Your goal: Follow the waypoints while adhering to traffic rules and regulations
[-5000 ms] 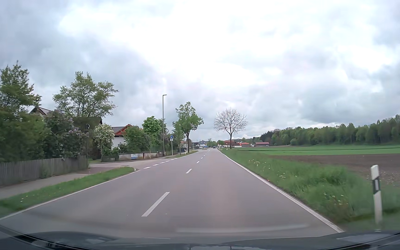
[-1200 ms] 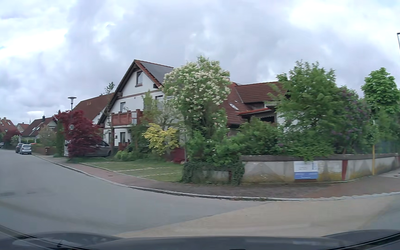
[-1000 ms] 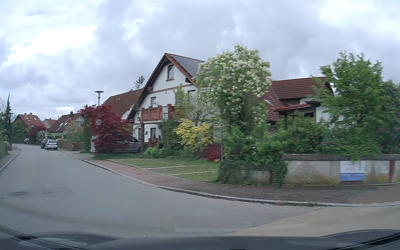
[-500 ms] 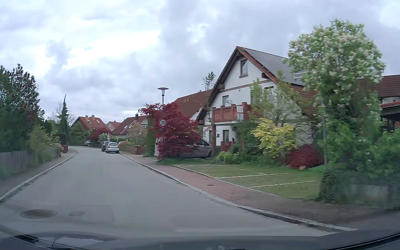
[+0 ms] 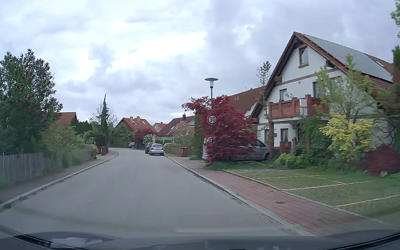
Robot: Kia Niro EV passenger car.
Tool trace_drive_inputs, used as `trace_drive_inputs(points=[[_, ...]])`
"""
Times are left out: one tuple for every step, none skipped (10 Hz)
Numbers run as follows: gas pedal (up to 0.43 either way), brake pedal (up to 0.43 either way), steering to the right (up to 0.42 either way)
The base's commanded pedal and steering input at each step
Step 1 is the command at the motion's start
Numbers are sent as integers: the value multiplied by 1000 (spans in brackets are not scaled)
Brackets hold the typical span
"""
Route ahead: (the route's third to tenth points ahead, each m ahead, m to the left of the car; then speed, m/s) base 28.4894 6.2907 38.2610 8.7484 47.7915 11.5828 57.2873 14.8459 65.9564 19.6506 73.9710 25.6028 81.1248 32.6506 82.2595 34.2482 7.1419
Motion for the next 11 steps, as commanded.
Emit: trace_drive_inputs(points=[[398, 12, -168], [398, 12, -159], [398, 12, -151], [398, 12, -139], [398, 12, -122], [398, 12, -104], [398, 12, -87], [398, 12, -71], [398, 12, -54], [390, 18, -41], [390, 12, -38]])
